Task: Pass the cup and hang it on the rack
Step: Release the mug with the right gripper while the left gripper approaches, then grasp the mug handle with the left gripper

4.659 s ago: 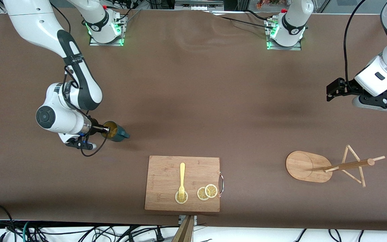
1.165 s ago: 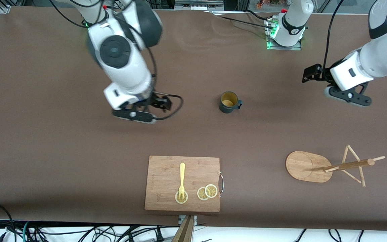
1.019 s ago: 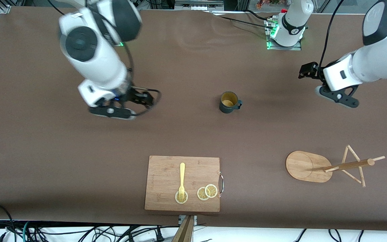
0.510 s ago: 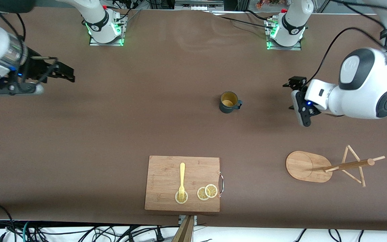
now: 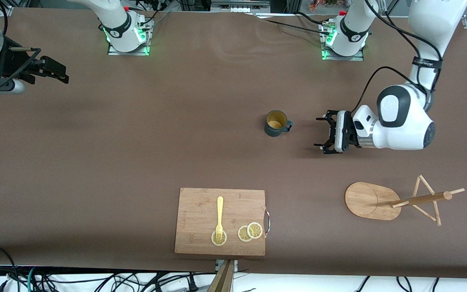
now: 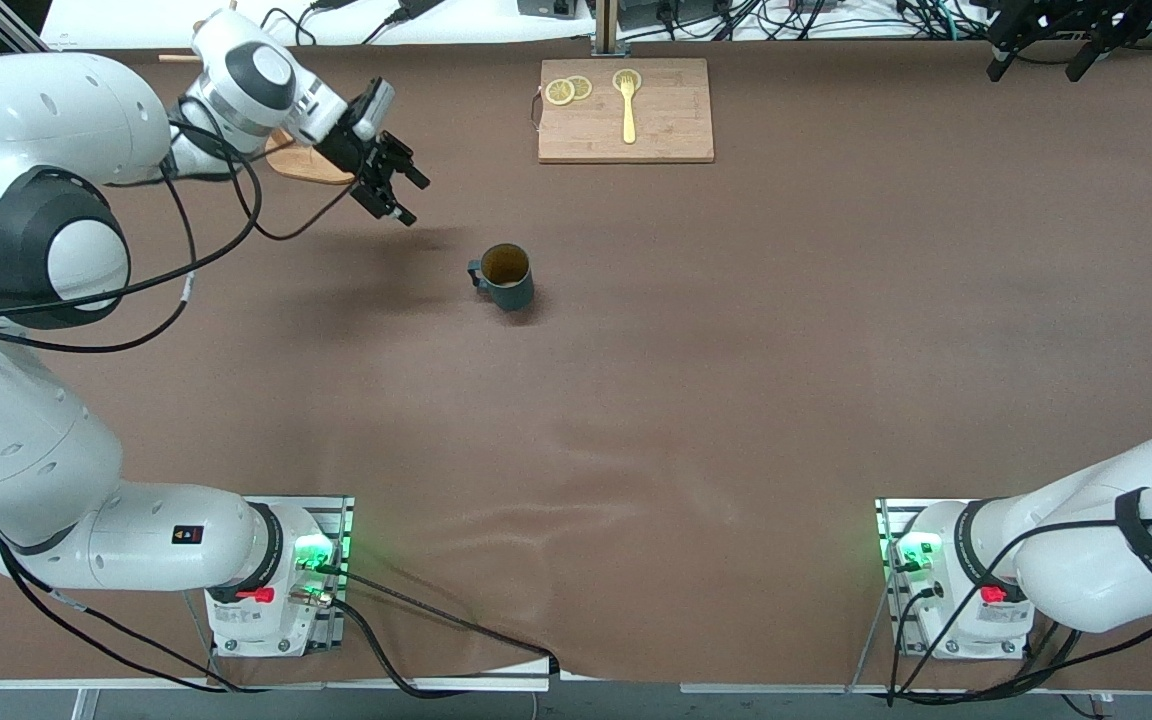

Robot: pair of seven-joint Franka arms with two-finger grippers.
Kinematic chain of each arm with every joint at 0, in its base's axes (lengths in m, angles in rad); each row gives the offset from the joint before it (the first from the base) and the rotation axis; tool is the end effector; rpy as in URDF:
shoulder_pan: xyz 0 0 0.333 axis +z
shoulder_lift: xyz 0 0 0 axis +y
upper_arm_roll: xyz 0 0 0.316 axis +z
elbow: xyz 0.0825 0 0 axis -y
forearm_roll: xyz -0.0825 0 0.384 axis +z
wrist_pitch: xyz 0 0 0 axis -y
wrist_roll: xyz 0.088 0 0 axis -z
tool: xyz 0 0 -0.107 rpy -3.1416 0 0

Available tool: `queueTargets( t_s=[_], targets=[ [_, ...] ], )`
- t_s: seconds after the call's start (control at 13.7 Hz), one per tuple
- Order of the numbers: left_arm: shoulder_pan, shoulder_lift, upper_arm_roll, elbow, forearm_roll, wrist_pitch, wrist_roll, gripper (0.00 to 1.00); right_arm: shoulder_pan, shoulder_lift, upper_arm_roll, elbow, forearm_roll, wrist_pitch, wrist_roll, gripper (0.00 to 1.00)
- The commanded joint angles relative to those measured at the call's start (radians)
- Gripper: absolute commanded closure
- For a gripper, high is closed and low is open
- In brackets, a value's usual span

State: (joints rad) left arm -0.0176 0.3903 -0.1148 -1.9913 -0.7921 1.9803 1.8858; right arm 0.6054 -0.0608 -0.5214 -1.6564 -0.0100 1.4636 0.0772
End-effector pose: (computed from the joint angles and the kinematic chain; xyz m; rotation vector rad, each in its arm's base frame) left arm 0.5635 -0.1189 0.2558 1.7128 -1.6538 0.3607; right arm 0.5233 0.0351 0.6044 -3.1249 -0.0146 0.2210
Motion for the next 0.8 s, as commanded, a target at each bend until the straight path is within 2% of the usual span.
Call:
queueTargets(
  t_s=[0.0,0.15,0.22,0.36,0.73],
  targets=[
    [-0.001,-0.021,-0.037,-0.147,-0.166,0.125,0.232,0.0,0.011,0.024,-0.012,0.046,-0.036,-0.022,-0.002,0.0],
    [-0.001,-0.021,-0.086,-0.211,-0.292,0.21,0.317,0.0,0.019,0.039,-0.002,0.072,-0.039,-0.026,-0.005,0.0],
    [-0.002,-0.022,-0.116,-0.222,-0.315,0.241,0.322,0.0,0.019,0.036,-0.005,0.07,-0.032,-0.037,-0.016,0.0],
    [-0.002,-0.021,-0.141,-0.242,-0.317,0.32,0.343,0.0,0.019,0.036,-0.005,0.067,-0.01,-0.028,-0.016,0.0],
    [0.002,-0.005,-0.146,-0.259,-0.335,0.334,0.397,0.0,0.022,0.009,0.003,0.027,-0.007,-0.02,-0.016,0.0]
  ],
)
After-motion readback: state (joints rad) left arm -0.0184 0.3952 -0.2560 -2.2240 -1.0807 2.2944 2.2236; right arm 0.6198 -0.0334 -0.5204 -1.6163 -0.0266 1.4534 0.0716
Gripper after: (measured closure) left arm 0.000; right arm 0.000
